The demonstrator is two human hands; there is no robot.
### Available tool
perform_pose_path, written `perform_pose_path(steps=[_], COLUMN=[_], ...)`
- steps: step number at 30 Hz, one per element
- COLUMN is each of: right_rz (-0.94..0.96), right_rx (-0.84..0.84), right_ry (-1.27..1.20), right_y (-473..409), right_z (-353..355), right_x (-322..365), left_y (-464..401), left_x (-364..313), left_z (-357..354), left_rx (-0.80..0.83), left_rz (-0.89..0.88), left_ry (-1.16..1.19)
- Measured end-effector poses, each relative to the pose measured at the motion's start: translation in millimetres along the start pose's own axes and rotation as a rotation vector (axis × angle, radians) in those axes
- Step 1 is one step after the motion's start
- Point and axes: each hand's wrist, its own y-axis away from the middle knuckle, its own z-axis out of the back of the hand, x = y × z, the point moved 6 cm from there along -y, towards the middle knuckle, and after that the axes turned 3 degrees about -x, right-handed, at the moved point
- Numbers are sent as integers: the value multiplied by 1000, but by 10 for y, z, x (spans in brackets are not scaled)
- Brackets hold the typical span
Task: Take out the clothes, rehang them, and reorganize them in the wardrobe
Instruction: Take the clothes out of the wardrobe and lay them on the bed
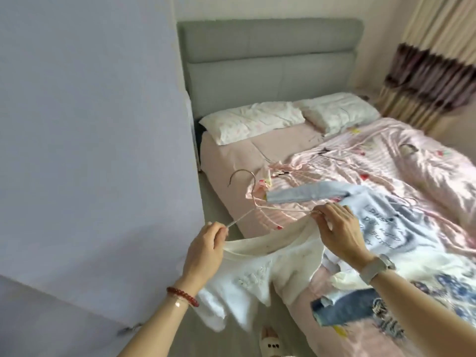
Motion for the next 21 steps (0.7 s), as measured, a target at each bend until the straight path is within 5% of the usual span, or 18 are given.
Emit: perform_pose_path(steps=[8,21], right_rz=[-358,-817], right_rx=[-261,-591], right_ry=[105,175], right_y=[-8,-226], right_z=[787,1230], right_x=[-1036,-3809], left_y=[-1077,-2795], left_x=[-1480,-3407], left_z=[-691,-3368], left_rx=[-235,-112], left_rz=[-316,-511], left_ry=[-19,-130])
